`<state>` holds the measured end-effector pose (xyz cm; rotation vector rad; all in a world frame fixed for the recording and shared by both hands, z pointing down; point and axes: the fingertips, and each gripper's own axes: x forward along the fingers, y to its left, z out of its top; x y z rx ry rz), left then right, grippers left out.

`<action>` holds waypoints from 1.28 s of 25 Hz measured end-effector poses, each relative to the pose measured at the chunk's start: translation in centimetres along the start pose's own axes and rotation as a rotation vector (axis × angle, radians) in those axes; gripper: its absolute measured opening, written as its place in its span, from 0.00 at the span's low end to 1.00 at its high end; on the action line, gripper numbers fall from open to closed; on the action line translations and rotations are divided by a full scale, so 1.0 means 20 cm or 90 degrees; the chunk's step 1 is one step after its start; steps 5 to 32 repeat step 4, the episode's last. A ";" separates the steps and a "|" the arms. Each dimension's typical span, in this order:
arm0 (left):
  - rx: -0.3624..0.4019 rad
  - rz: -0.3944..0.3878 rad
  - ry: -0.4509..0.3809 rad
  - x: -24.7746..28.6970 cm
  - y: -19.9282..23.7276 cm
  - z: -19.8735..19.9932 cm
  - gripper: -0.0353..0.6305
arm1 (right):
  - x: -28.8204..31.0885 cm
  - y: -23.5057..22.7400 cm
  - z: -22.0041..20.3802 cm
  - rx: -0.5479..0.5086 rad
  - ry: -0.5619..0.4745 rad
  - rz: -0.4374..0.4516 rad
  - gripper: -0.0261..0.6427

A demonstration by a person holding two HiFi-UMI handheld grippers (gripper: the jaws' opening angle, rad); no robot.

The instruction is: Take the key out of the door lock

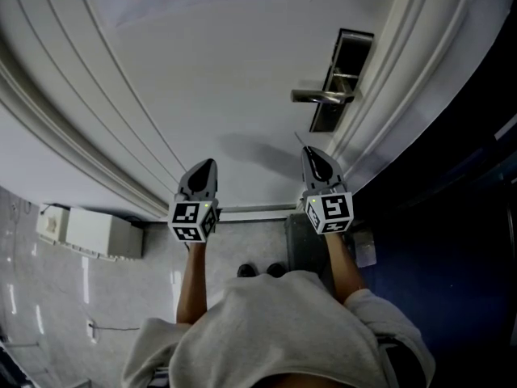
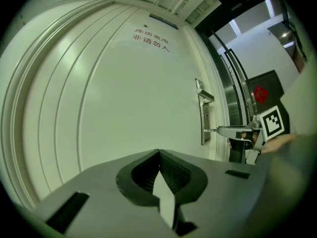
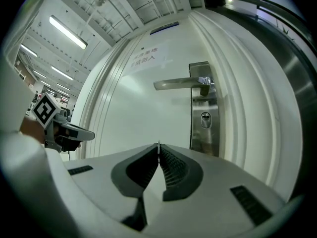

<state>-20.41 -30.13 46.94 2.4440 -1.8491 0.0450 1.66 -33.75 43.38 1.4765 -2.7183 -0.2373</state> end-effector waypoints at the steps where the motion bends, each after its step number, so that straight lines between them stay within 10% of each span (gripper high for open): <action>1: 0.000 -0.001 0.000 0.00 0.00 0.00 0.08 | 0.00 0.00 0.00 0.000 0.000 0.001 0.08; 32: 0.001 -0.003 0.000 0.01 -0.01 0.00 0.08 | 0.01 0.00 0.00 0.000 0.002 0.001 0.08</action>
